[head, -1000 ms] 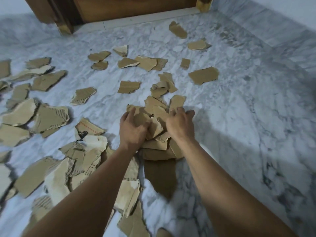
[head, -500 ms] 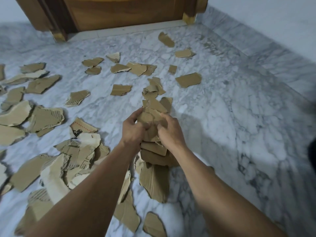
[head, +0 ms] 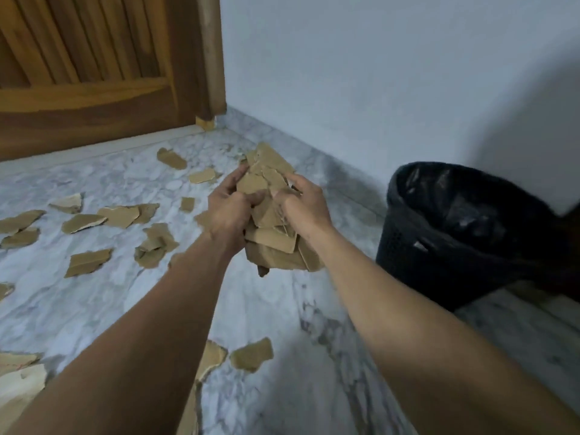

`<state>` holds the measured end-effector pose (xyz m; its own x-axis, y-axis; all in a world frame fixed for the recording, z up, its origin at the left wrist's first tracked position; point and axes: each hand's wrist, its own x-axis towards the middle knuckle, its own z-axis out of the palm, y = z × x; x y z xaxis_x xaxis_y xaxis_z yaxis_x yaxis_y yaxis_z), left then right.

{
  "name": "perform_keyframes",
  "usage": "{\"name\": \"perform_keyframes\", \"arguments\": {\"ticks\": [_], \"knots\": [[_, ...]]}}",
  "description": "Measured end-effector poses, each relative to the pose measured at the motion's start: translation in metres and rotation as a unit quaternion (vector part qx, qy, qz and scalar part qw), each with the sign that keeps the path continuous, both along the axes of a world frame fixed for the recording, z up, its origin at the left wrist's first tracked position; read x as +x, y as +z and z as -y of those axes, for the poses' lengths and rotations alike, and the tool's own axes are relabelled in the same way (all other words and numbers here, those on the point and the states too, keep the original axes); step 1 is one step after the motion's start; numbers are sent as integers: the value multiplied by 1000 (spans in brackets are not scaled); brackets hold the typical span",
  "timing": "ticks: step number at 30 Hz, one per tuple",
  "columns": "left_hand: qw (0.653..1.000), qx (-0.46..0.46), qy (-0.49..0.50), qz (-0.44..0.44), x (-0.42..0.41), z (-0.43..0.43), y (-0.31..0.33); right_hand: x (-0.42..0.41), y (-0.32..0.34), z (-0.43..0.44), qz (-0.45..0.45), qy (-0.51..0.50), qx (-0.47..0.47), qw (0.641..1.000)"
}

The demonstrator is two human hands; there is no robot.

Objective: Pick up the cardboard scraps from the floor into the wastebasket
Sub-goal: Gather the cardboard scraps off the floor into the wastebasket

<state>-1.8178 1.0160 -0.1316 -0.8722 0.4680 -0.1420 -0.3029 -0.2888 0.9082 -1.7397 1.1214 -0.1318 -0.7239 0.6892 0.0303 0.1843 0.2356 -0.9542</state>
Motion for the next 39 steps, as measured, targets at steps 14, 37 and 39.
{"name": "perform_keyframes", "arguments": {"ticks": [14, 37, 39], "knots": [[981, 41, -140, -125, 142, -262, 93, 168, 101, -232, -28, -176, 120, 977], [925, -216, -30, -310, 70, -142, 23, 131, 63, -161, 5, -167, 219, 961], [914, -259, 3, -311, 54, -88, 5, 101, 50, -128, -14, -134, 236, 962]]}}
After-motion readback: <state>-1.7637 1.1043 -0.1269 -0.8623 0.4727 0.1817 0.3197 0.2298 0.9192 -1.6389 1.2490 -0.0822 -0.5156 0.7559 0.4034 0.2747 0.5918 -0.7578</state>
